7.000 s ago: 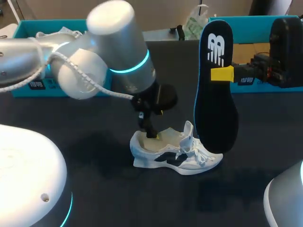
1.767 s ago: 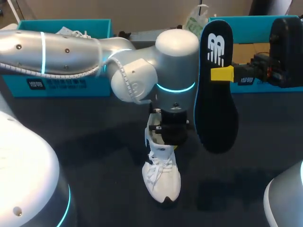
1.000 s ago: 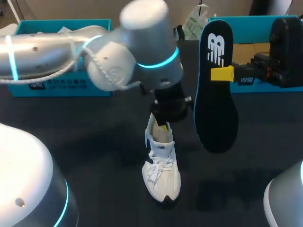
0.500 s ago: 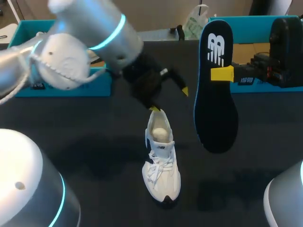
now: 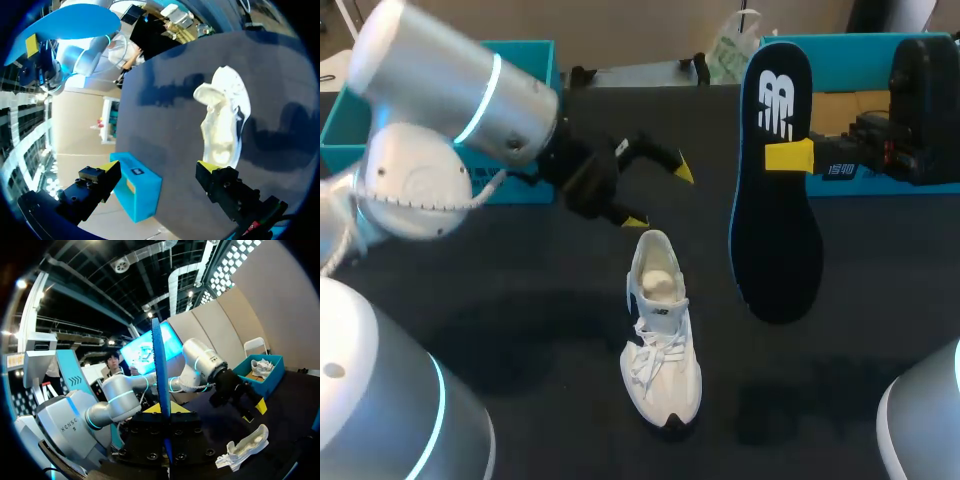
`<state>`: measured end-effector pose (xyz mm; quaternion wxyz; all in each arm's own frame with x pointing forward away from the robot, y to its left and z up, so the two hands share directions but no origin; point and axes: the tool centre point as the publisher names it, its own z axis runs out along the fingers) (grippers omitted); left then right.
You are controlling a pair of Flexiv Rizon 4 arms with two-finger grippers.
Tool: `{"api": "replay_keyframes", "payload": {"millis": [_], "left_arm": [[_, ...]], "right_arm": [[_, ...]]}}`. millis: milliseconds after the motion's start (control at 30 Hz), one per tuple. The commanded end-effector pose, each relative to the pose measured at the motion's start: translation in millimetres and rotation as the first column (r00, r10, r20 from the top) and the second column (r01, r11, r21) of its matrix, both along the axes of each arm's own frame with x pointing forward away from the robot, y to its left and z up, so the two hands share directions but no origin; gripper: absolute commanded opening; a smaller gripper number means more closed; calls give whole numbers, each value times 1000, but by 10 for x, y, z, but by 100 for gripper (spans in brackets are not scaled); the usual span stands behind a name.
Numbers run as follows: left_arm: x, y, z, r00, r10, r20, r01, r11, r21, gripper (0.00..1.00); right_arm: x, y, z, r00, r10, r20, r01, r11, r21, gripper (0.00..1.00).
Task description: Take the shoe out of the shoebox, open the shoe tongue, remove and reinsert the insole, then place the shoe into the shoebox
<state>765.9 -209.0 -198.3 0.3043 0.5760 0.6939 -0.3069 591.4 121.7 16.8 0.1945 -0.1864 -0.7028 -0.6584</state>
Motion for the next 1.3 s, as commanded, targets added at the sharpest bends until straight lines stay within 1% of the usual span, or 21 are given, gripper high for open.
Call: {"api": "replay_keyframes", "payload": {"millis": [33,133,200,300,467,533,600,700,767,867,967,1300], "left_arm": [[-34,18,48,990,81,113,-28,913,-407,100],[-7,49,170,983,90,159,-6,887,-462,100],[-19,101,243,980,77,185,30,856,-516,100],[-41,156,329,971,74,226,68,823,-564,100],[-37,245,426,962,74,263,106,784,-611,100],[-34,282,476,959,81,273,116,766,-633,100],[-34,316,529,953,95,286,120,751,-649,100],[-26,357,602,950,96,299,137,730,-669,100],[-13,369,628,947,114,301,128,726,-676,100],[14,398,680,949,118,293,129,703,-700,100],[55,403,720,957,115,268,114,697,-708,100],[55,403,720,957,115,268,114,697,-708,100]], "right_arm": [[29,21,5,1000,4,-1,-4,1000,-2,0],[29,21,5,1000,4,-1,-4,1000,-2,0],[29,21,5,1000,4,-1,-4,1000,-2,0],[29,21,5,1000,4,-1,-4,1000,-2,0],[29,21,5,1000,4,-1,-4,1000,-2,0],[106,-14,17,999,10,-48,-9,1000,12,0],[199,-58,44,998,19,-64,-19,1000,-5,0],[382,-97,73,991,47,-125,-48,999,-3,0],[476,-115,41,987,59,-148,-62,998,-22,0],[645,-116,-39,983,65,-171,-67,998,-6,0],[806,-72,-156,978,72,-195,-65,997,42,0],[806,-72,-156,978,72,-195,-65,997,42,0]]}}
